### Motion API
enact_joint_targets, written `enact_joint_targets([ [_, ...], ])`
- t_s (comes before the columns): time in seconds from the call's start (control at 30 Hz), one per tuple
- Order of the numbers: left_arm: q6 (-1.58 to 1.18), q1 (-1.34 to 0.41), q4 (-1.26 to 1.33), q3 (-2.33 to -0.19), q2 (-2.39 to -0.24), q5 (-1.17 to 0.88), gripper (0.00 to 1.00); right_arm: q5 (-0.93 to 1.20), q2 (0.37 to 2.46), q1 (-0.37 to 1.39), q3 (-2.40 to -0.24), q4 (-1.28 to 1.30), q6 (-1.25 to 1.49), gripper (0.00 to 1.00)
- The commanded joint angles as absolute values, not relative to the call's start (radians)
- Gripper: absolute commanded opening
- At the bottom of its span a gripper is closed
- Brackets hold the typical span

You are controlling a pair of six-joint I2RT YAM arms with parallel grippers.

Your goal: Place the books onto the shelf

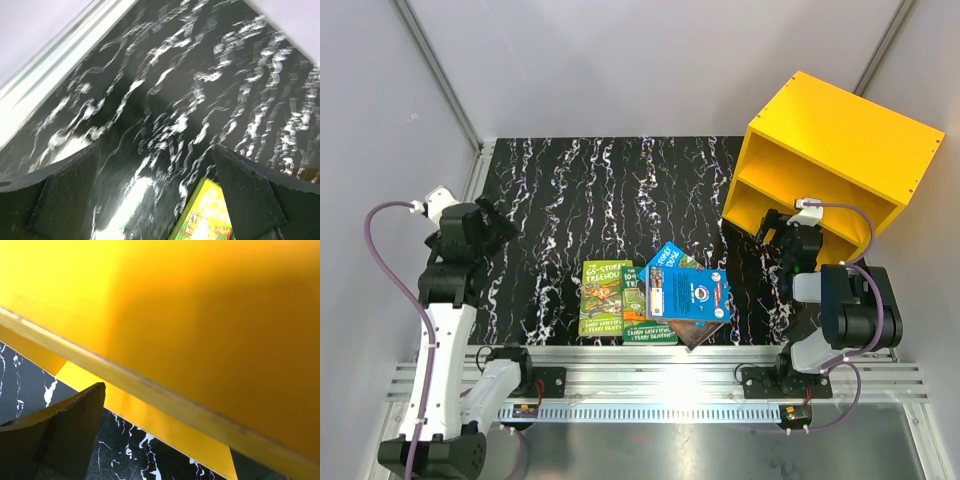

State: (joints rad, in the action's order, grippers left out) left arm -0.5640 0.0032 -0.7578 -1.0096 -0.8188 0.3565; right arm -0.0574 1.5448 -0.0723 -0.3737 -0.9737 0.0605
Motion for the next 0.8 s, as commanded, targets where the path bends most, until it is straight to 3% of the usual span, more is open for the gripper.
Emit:
enact_joint_targets([
  [0.0,-0.672,0.005,-0.957,-1.068,-0.833,0.433,0.99,-0.041,1.545,-0.075,-0.391,-1.003,0.048,1.00],
  [0.17,-0.511,0.005,-0.913,-1.005,-0.769,0.263,0.99,-0.041,1.545,-0.075,-0.391,-1.002,0.049,1.00],
  [0.43,-0.466,-0.015,-0.842,-0.897,-0.511,0.179,0.99,-0.040,1.545,-0.075,-0.391,-1.005,0.051,1.00],
  [0.53,-0.566,-0.020,-0.952,-0.913,-0.488,0.251,0.99,-0.041,1.543,-0.075,-0.391,-1.003,0.049,1.00],
  [0.77,-0.529,-0.044,-0.977,-0.885,-0.498,0.061,0.99,-0.041,1.545,-0.075,-0.391,-1.005,0.049,1.00],
])
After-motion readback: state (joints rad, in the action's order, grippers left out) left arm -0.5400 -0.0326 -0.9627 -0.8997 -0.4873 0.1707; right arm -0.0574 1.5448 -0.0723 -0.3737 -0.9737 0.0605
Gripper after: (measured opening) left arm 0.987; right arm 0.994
